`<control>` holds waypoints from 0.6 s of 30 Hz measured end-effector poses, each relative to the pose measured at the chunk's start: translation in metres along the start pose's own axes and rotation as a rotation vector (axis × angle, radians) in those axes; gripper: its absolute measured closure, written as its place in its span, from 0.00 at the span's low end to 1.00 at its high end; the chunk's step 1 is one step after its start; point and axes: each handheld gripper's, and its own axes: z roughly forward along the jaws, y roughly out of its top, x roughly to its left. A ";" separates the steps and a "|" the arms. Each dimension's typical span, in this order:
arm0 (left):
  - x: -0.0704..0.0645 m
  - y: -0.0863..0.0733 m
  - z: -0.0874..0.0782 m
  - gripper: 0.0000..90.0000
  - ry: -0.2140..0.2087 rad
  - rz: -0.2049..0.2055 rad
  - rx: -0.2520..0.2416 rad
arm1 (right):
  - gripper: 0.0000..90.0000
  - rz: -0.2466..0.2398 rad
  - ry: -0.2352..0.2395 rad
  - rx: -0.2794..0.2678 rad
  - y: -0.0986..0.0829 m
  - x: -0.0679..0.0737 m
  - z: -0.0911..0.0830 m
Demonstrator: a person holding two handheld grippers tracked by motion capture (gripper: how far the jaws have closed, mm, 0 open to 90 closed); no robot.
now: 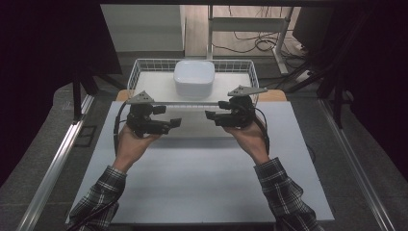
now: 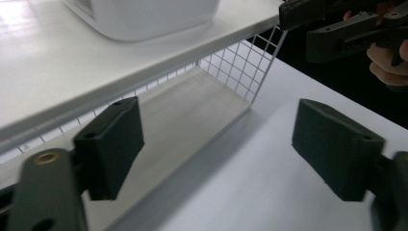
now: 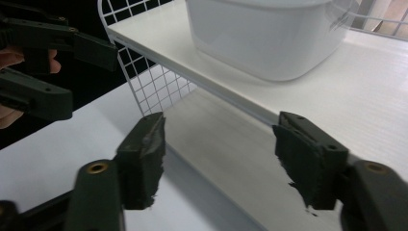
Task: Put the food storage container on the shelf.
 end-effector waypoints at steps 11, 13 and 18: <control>-0.010 -0.024 0.005 0.05 -0.001 0.024 0.028 | 0.12 -0.054 -0.015 0.012 -0.019 0.009 0.001; -0.012 -0.030 0.007 0.05 0.003 0.030 0.037 | 0.09 -0.059 -0.010 0.017 -0.023 0.011 0.001; -0.016 -0.044 0.008 0.04 0.016 0.053 0.036 | 0.04 -0.076 0.008 0.027 -0.033 0.016 0.001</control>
